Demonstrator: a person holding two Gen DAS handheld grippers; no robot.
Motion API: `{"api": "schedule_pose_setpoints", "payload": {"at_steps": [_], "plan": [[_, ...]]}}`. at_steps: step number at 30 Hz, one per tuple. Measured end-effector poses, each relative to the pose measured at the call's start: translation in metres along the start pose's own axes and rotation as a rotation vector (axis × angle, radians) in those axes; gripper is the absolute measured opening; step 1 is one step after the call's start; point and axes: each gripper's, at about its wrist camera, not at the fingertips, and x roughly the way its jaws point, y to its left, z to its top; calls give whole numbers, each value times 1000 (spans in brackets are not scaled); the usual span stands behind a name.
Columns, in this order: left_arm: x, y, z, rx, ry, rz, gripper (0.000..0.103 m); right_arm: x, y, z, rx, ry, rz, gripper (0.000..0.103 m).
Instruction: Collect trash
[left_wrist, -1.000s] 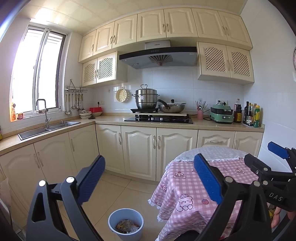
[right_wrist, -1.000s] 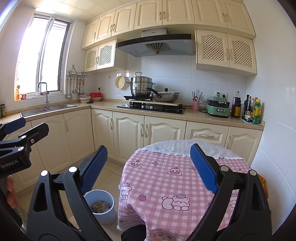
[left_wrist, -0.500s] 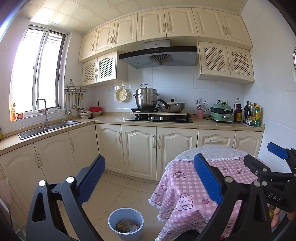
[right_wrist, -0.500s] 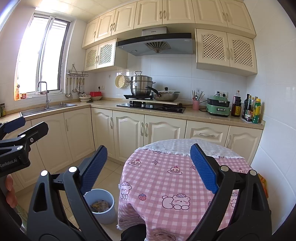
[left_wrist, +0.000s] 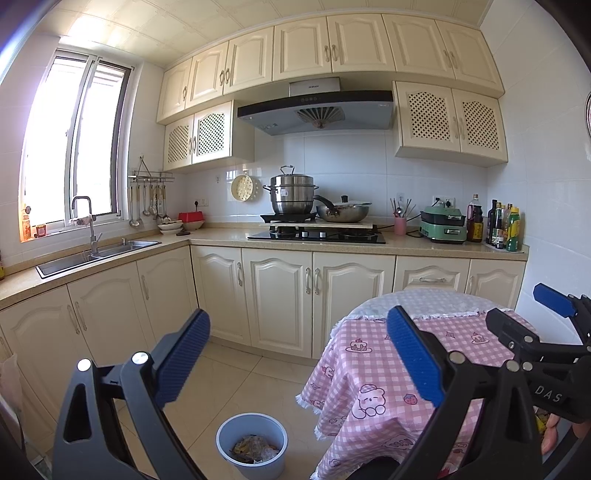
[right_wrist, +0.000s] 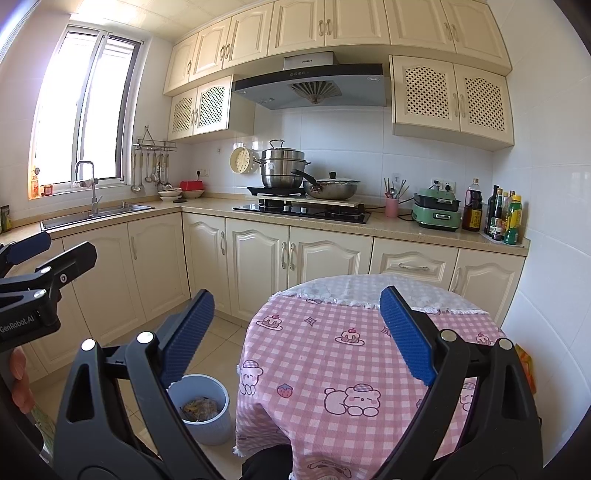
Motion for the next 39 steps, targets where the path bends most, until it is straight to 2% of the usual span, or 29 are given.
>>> {"api": "schedule_pose_setpoints", "payload": {"at_steps": [39], "plan": [[4,7,-8,2,10,0,95,4,-3,-9,-5,12,10,90]]}}
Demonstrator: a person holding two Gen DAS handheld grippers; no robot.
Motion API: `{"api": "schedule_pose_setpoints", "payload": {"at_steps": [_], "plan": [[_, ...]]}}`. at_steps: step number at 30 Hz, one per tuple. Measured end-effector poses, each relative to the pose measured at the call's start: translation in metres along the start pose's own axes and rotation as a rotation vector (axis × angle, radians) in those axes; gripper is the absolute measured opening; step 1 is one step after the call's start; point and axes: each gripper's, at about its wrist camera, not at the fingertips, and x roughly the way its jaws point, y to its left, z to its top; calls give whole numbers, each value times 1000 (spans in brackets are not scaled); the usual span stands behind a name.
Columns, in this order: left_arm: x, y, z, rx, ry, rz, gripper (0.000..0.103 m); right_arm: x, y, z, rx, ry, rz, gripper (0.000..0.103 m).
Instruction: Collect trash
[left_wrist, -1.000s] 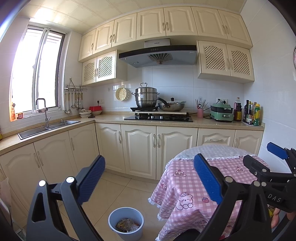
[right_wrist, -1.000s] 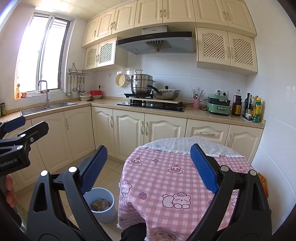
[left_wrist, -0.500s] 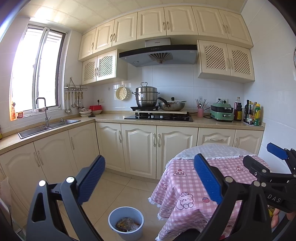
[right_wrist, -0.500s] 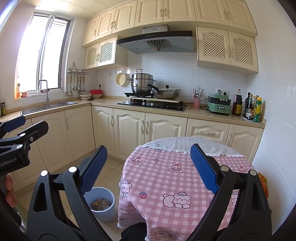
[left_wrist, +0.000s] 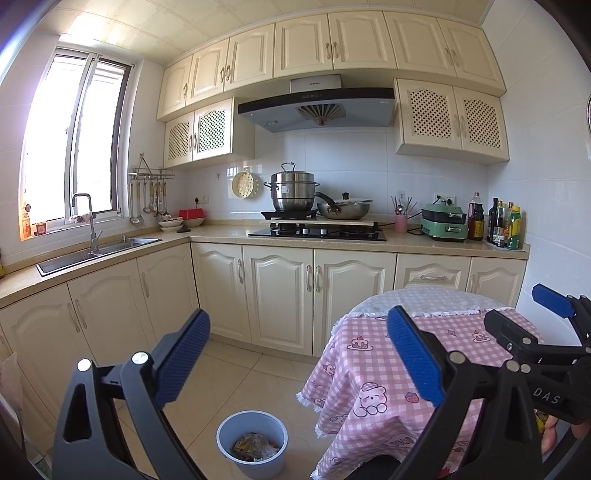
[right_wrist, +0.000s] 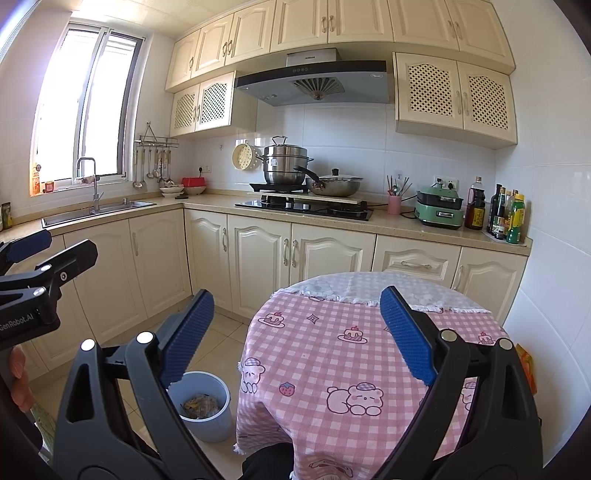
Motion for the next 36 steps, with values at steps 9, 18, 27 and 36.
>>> {"api": "schedule_pose_setpoints", "payload": {"at_steps": [9,18,27,36], "plan": [[1,1,-3,3,8,2,95,2,-1,0,-2,3,5,90],[2,4,-1,2,16,4,95,7,-5,0,-4,9,10,90],[4,6,0,4,24,1,95,8,-8,-2,-4,15,12,90],[9,9,-2,1,45,2,95,12,-12,-3,-7,26,15,90]]}}
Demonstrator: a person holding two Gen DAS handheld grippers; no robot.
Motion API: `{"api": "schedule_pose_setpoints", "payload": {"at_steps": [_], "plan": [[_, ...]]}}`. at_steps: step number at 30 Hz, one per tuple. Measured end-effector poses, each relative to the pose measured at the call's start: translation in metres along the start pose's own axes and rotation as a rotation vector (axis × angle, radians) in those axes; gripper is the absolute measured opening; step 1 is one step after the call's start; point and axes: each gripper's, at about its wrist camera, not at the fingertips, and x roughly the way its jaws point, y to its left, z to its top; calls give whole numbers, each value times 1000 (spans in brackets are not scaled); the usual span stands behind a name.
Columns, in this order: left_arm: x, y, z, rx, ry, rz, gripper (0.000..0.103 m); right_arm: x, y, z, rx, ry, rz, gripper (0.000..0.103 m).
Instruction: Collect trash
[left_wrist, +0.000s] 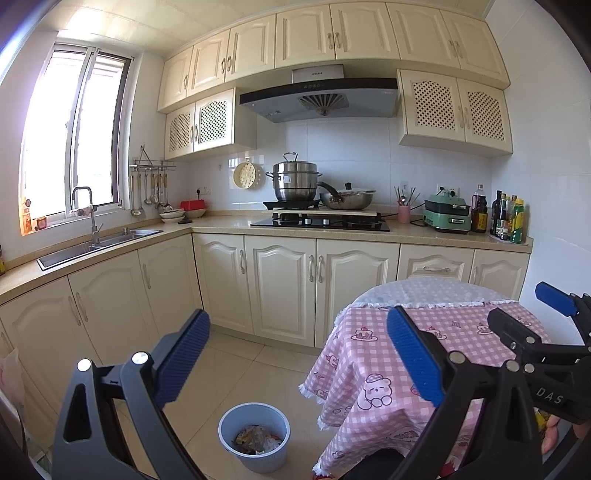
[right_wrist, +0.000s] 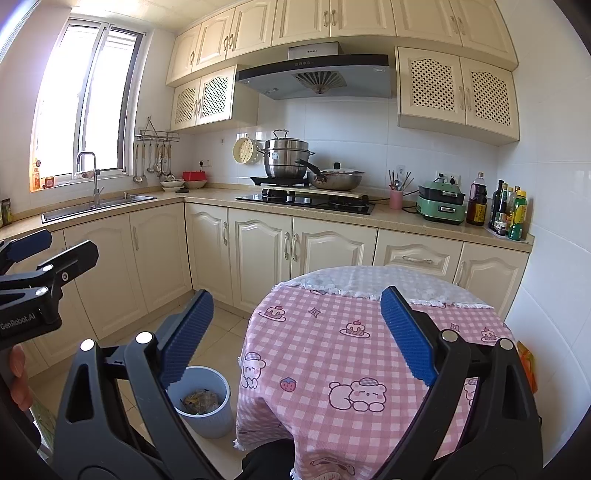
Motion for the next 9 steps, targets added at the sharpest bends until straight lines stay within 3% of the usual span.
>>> {"api": "schedule_pose_setpoints", "payload": {"at_steps": [9], "plan": [[17,3,-8,-7,46,19,95,17,-5,-5,-14,29,-13,90]]}}
